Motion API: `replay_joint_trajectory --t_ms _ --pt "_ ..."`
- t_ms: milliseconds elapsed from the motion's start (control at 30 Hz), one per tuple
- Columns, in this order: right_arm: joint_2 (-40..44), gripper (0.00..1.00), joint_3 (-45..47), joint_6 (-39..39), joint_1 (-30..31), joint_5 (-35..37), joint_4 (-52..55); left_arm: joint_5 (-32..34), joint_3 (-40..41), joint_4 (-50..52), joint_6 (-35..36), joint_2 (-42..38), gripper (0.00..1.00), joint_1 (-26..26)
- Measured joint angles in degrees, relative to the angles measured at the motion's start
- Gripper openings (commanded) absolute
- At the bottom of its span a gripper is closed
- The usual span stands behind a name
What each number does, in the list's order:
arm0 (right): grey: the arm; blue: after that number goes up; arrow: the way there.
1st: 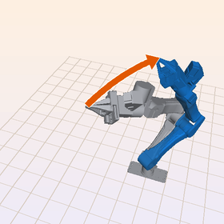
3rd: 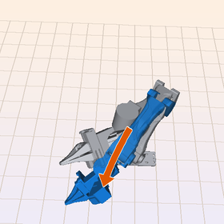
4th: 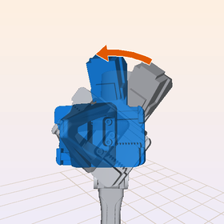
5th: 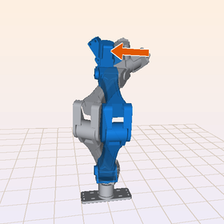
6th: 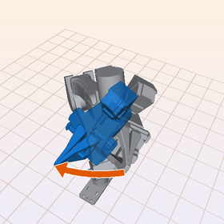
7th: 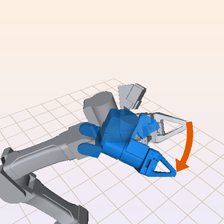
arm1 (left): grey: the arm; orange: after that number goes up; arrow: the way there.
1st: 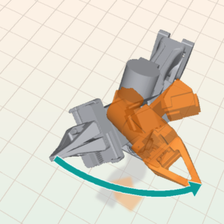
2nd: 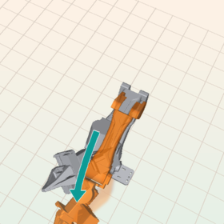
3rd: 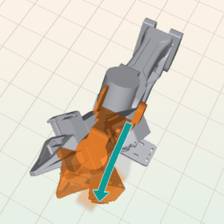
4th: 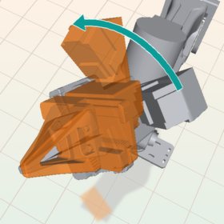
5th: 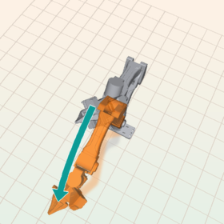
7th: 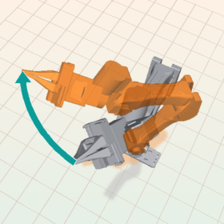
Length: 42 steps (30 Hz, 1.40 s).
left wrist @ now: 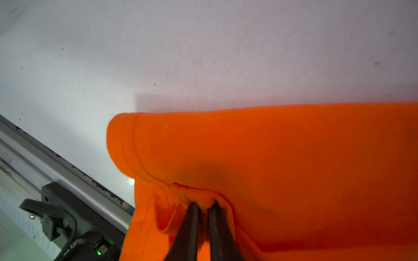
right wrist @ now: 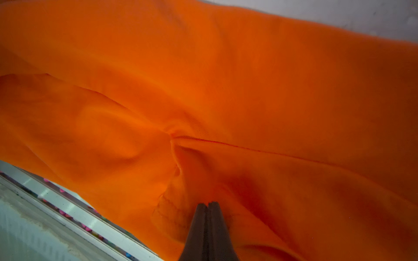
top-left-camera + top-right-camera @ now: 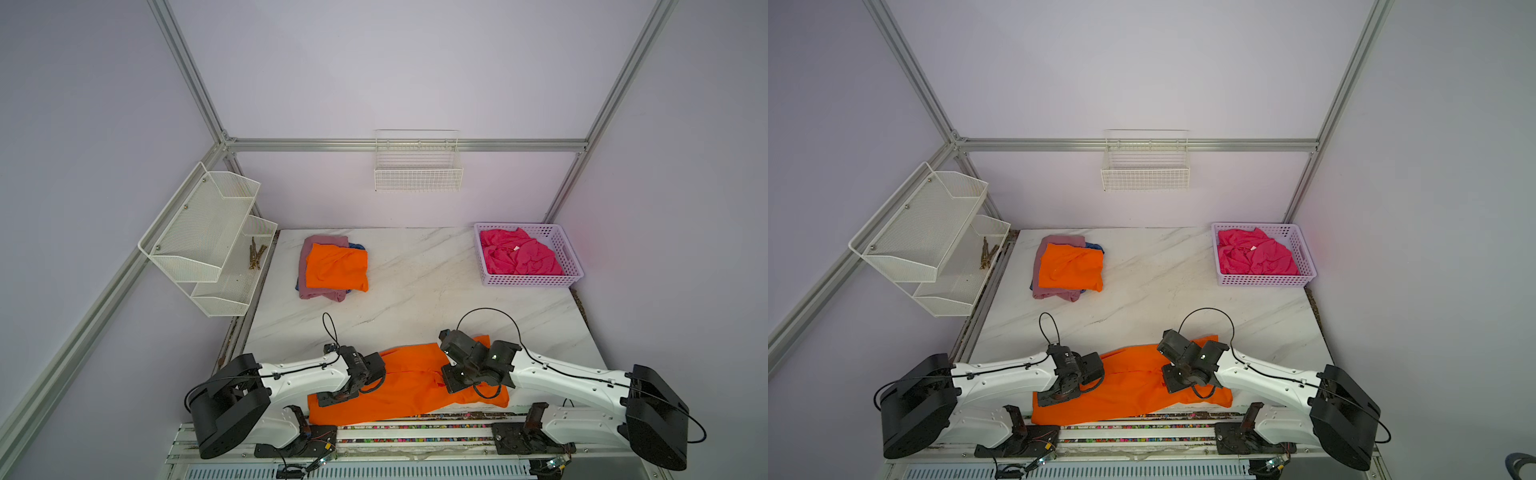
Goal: Fold and stack t-shirts
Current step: Smooth out the T-shirt at the center of the board.
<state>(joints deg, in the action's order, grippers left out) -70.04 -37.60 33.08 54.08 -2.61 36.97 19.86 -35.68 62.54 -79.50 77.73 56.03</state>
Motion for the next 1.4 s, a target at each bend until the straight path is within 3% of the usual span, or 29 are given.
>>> replay_joint_trajectory --t_ms 333,600,733,933,1267,1400 --pt "-0.8 0.00 1.2 4.3 4.2 -0.8 1.6 0.2 0.3 -0.1 -0.7 0.2 0.17 0.0" --pt "-2.0 0.00 -0.4 5.0 5.2 1.1 3.7 1.9 -5.7 5.5 -3.2 7.6 0.17 0.0" --pt "-2.1 0.00 -4.9 4.0 5.3 3.7 5.2 5.9 -11.2 10.4 -5.5 5.2 0.20 0.1" --pt "-0.3 0.00 -9.6 3.1 5.4 6.5 5.1 13.5 -18.8 15.8 -6.9 -5.2 0.21 0.3" --pt "-1.5 0.00 -9.7 2.3 5.4 6.8 4.5 14.4 -17.5 20.5 -9.6 -2.9 0.17 0.3" --pt "-2.3 0.00 -9.4 1.7 5.4 7.1 3.9 13.9 -16.0 15.8 -5.7 -4.5 0.14 0.3"
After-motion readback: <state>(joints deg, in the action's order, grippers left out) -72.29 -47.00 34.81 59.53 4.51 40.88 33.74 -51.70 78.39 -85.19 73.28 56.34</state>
